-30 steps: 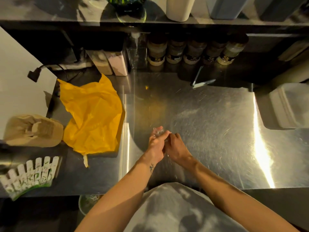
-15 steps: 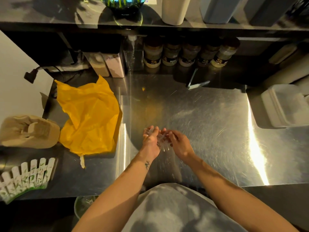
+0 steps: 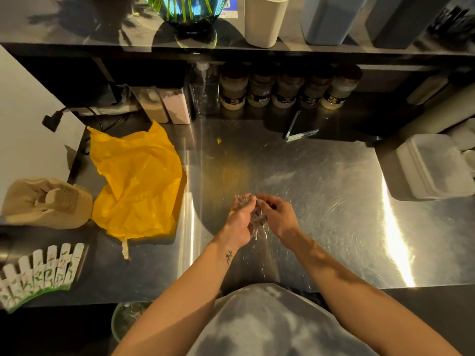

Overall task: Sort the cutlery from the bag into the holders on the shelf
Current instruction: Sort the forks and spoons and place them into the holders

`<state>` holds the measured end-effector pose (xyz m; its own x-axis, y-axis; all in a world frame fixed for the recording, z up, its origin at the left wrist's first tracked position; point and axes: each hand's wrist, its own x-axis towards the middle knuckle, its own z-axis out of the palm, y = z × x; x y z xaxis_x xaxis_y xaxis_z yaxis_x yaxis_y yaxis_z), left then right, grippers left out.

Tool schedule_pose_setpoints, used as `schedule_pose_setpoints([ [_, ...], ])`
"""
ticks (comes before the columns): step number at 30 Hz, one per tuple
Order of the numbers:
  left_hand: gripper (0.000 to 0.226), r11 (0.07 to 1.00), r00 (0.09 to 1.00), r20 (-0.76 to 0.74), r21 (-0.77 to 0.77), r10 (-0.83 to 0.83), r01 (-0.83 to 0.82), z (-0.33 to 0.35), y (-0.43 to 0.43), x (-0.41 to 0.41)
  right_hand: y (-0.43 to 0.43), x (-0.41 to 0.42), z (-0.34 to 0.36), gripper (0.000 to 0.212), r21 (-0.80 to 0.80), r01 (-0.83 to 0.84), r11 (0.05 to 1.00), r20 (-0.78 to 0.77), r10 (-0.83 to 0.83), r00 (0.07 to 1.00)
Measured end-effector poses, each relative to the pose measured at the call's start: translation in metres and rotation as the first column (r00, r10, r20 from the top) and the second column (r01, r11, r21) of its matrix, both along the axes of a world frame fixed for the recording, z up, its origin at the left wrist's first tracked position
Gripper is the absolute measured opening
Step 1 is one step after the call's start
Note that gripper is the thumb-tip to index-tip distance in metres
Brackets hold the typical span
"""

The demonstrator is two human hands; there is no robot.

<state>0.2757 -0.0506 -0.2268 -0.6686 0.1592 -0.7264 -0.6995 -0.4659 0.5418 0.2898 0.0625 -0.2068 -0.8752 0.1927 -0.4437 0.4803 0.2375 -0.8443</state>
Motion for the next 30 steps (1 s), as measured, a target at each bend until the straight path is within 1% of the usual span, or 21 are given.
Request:
schedule_pose_setpoints([
  [3, 0.027, 1.000, 1.000, -0.019, 0.017, -0.006, 0.006, 0.002, 0.006, 0.002, 0.005, -0.001, -0.006, 0.026, 0.188, -0.113, 0.976, -0.037, 0.122, 0.992],
  [6, 0.011, 1.000, 1.000, 0.027, -0.024, -0.001, 0.002, 0.004, 0.015, 0.002, 0.006, -0.001, -0.011, 0.032, 0.337, -0.139, 0.931, -0.056, 0.167, 0.984],
  [7, 0.010, 0.999, 0.999, 0.044, -0.035, 0.001, 0.000, 0.007, 0.018, 0.002, 0.006, 0.000, -0.016, 0.033, 0.377, -0.142, 0.915, -0.076, 0.184, 0.980],
  [9, 0.015, 0.998, 0.996, 0.094, -0.059, 0.003, 0.003, 0.007, 0.024, -0.001, 0.003, 0.001, -0.023, 0.037, 0.391, -0.128, 0.911, -0.094, 0.178, 0.979],
  [11, 0.016, 0.998, 0.988, 0.158, -0.067, -0.002, 0.012, 0.011, 0.029, -0.001, 0.002, 0.001, -0.020, 0.043, 0.433, -0.158, 0.887, -0.094, 0.219, 0.971],
  [13, 0.024, 0.996, 0.986, 0.169, -0.084, -0.006, 0.021, 0.014, 0.034, -0.003, 0.007, -0.001, -0.014, 0.044, 0.443, -0.187, 0.877, -0.073, 0.243, 0.967],
  [14, 0.027, 0.995, 0.987, 0.162, -0.092, -0.016, 0.031, 0.015, 0.037, -0.004, 0.009, -0.002, -0.010, 0.043, 0.394, -0.175, 0.902, -0.056, 0.214, 0.975],
  [15, 0.026, 0.995, 0.988, 0.154, -0.091, -0.017, 0.031, 0.017, 0.039, -0.004, 0.011, -0.003, -0.010, 0.041, 0.309, -0.143, 0.940, -0.040, 0.163, 0.986],
  [17, 0.018, 0.997, 0.991, 0.132, -0.080, -0.004, 0.015, 0.017, 0.045, -0.006, 0.014, -0.001, -0.008, 0.038, 0.116, -0.046, 0.992, -0.005, 0.047, 0.999],
  [18, 0.015, 0.997, 0.993, 0.116, -0.079, 0.025, -0.016, 0.018, 0.049, -0.007, 0.015, 0.000, -0.004, 0.038, 0.028, -0.003, 1.000, 0.006, 0.003, 1.000],
  [20, 0.013, 0.991, 0.992, 0.078, -0.091, 0.103, -0.095, 0.018, 0.052, -0.010, 0.021, 0.000, 0.003, 0.036, -0.141, 0.112, 0.984, 0.011, -0.111, 0.994],
  [22, 0.013, 0.984, 0.987, 0.044, -0.094, 0.157, -0.152, 0.021, 0.053, -0.015, 0.032, -0.004, 0.006, 0.037, -0.235, 0.210, 0.949, 0.056, -0.203, 0.978],
  [24, 0.019, 0.981, 0.982, 0.019, -0.051, 0.188, -0.187, 0.026, 0.054, -0.020, 0.038, -0.005, 0.004, 0.036, -0.304, 0.348, 0.887, 0.156, -0.314, 0.937],
  [26, 0.025, 0.970, 0.970, 0.013, -0.014, 0.242, -0.242, 0.031, 0.062, -0.028, 0.043, -0.006, 0.004, 0.041, -0.444, 0.515, 0.733, 0.326, -0.403, 0.855],
  [27, 0.023, 0.963, 0.963, 0.015, -0.005, 0.269, -0.269, 0.033, 0.065, -0.031, 0.042, -0.005, 0.003, 0.047, -0.504, 0.569, 0.650, 0.399, -0.409, 0.821],
  [28, 0.020, 0.956, 0.956, 0.010, -0.011, 0.293, -0.293, 0.035, 0.071, -0.035, 0.045, -0.009, 0.004, 0.054, -0.556, 0.586, 0.590, 0.439, -0.390, 0.810],
  [30, 0.012, 0.948, 0.948, -0.035, -0.037, 0.315, -0.316, 0.040, 0.080, -0.038, 0.042, -0.014, 0.011, 0.068, -0.636, 0.592, 0.495, 0.473, -0.355, 0.806],
])
